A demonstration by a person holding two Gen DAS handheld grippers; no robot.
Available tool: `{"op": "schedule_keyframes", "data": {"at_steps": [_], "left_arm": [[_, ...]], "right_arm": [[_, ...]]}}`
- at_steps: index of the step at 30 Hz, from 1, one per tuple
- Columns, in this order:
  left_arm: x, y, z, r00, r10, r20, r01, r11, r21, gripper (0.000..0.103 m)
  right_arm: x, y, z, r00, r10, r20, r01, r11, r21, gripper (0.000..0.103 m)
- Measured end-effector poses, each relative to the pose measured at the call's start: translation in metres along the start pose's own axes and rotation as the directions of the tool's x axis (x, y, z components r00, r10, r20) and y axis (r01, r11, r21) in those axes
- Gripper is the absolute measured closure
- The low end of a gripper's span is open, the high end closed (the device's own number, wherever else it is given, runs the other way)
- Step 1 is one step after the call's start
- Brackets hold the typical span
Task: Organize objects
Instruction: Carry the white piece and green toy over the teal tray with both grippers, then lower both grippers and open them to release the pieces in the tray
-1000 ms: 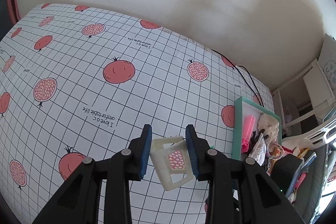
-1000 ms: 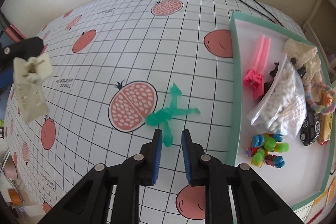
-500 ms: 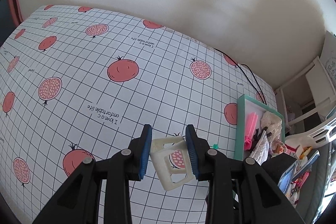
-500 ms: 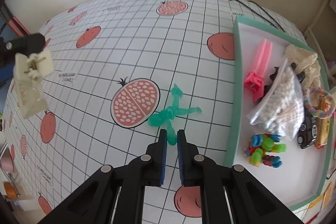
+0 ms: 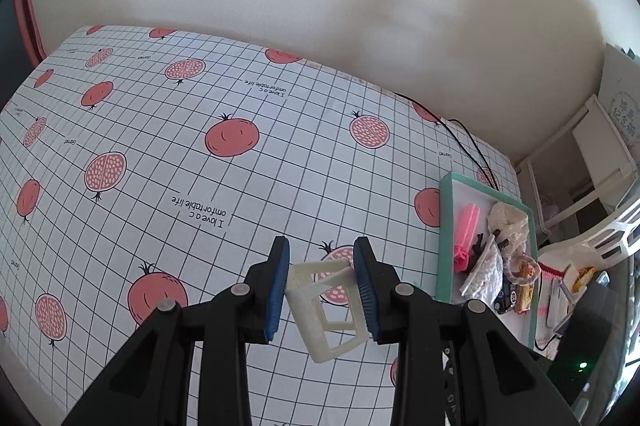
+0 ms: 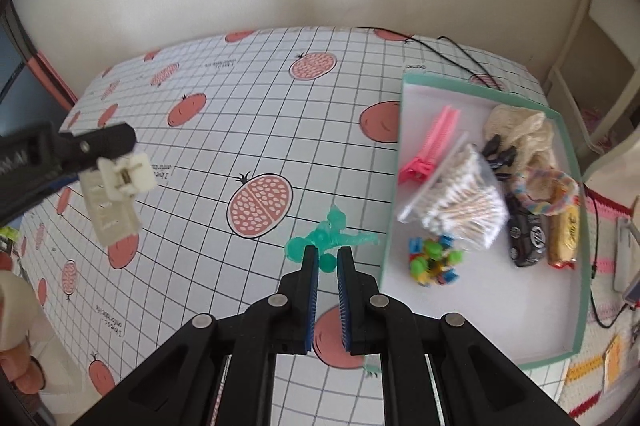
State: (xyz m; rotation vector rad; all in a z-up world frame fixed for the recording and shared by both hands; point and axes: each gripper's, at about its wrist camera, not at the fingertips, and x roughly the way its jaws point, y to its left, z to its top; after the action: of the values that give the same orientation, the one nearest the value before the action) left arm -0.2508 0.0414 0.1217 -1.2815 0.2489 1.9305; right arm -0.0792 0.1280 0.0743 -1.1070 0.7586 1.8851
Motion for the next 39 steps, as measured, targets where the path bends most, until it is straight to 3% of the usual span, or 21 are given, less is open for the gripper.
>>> {"op": "schedule_keyframes", "data": {"at_steps": [10,21,31,39], "left_arm": [[-0.008,-0.034,-0.026,1.0,-0.018,-0.004,0.019,0.998,0.067,0.069],[0.001,-0.089,-0.051,0.998,-0.054,-0.038,0.059,0.987,0.152,0.069],[0.019,-0.142,-0.079,0.991,-0.1,-0.09,0.118,0.968,0.223,0.069],[0.036,-0.164,-0.096,0.988,-0.091,-0.125,0.123,0.954,0.272,0.069]], "right_arm": [[-0.029,-0.057,-0.024,0.999,-0.027,0.026,0.025,0.995,0.097,0.093],[-0.028,-0.126,-0.05,0.997,-0.07,-0.006,0.07,0.976,0.208,0.093],[-0.03,-0.161,-0.061,0.997,-0.079,-0.005,0.078,0.956,0.283,0.093],[-0.023,-0.166,-0.065,0.995,-0.097,-0.026,0.1,0.953,0.284,0.093]]}}
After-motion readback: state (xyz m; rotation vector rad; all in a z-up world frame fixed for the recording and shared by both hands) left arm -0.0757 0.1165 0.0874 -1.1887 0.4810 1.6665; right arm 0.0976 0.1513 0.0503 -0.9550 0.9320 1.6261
